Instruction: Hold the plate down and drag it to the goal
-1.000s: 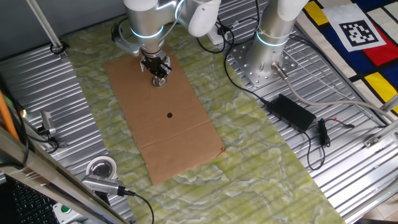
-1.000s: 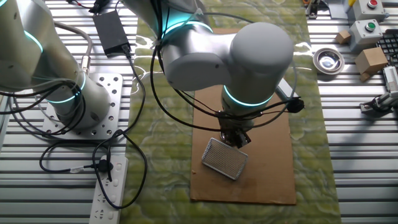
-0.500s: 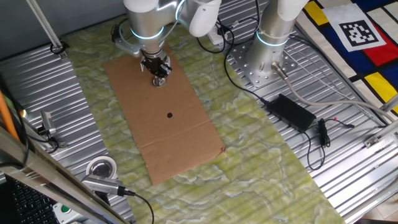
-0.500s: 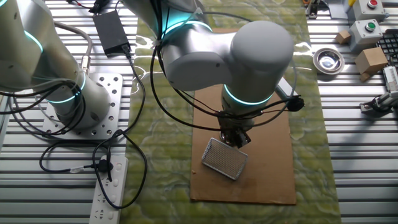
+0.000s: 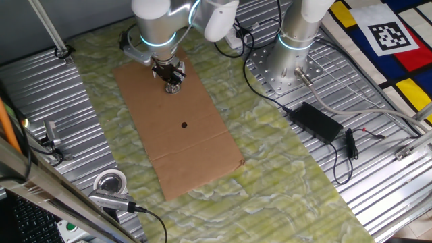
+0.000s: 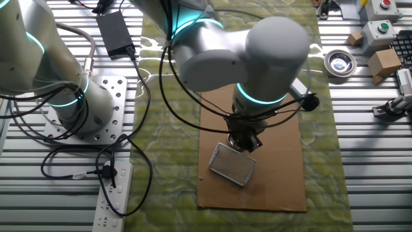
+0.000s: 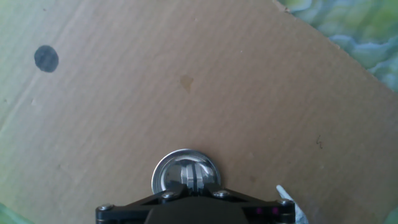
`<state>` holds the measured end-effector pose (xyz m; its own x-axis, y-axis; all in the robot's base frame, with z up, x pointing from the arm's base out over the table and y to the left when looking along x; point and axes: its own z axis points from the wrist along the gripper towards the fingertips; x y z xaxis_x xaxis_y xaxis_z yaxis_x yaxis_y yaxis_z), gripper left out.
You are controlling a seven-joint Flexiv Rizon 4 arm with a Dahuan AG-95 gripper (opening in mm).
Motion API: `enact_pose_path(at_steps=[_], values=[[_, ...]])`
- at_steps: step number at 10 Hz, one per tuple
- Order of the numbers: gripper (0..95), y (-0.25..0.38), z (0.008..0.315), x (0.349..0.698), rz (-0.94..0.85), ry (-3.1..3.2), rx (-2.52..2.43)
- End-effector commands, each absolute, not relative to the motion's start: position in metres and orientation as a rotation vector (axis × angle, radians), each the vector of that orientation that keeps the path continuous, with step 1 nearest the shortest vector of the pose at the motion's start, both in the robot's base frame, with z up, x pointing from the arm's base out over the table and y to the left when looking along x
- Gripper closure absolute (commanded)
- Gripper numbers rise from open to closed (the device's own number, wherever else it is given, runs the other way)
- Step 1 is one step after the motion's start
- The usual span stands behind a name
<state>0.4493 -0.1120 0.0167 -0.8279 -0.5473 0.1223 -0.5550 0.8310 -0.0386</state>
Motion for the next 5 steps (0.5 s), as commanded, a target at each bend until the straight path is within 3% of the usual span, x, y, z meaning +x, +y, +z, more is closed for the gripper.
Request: enact_pose_path(at_steps=[1,5], values=[[95.0,-0.1113,0.0168,0.4496,0.116,-2.847,0.900],[95.0,-0.1111,0.0181,0.4500,0.133,-2.747,0.943]])
